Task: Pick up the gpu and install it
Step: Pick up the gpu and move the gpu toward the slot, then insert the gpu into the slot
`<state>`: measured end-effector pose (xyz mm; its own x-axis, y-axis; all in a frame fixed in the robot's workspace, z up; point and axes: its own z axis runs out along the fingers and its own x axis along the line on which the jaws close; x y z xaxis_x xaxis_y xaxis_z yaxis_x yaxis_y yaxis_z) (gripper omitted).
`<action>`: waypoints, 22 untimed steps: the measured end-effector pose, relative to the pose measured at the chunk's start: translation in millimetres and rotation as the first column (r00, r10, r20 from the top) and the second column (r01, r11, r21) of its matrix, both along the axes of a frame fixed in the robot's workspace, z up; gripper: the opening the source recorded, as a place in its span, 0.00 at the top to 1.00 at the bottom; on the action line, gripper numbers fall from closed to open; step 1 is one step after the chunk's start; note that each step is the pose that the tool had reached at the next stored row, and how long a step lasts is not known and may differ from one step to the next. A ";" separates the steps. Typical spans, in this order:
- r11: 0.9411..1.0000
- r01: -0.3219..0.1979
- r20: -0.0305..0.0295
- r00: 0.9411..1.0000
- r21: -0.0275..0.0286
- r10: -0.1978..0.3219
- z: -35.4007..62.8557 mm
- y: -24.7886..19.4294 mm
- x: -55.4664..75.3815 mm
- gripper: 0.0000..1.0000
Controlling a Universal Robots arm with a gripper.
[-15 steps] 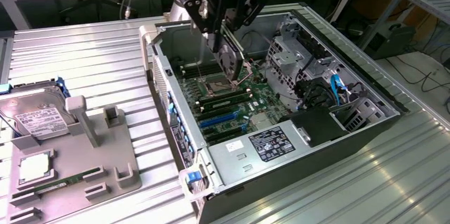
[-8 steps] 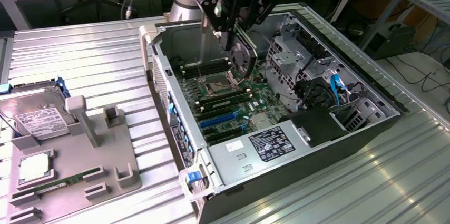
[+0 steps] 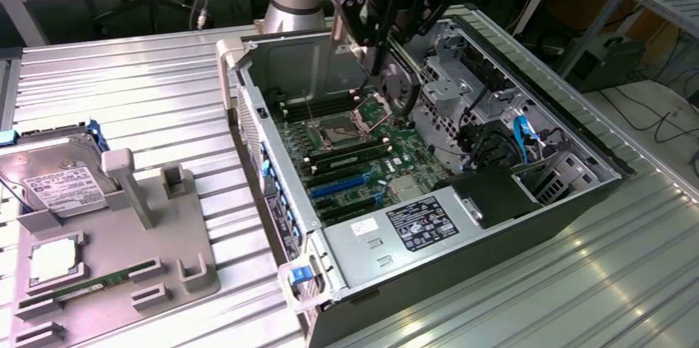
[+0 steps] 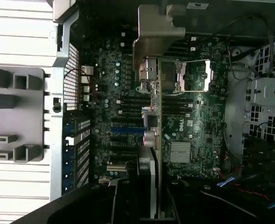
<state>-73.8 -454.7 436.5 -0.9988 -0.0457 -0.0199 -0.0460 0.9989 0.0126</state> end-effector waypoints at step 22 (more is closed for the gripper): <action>1.000 -0.006 0.000 1.000 0.000 0.006 -1.1 0.0 33.0 0.72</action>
<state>-40.8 -454.7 435.4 -0.9985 -0.0514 -0.0199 -0.0517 0.9986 0.0127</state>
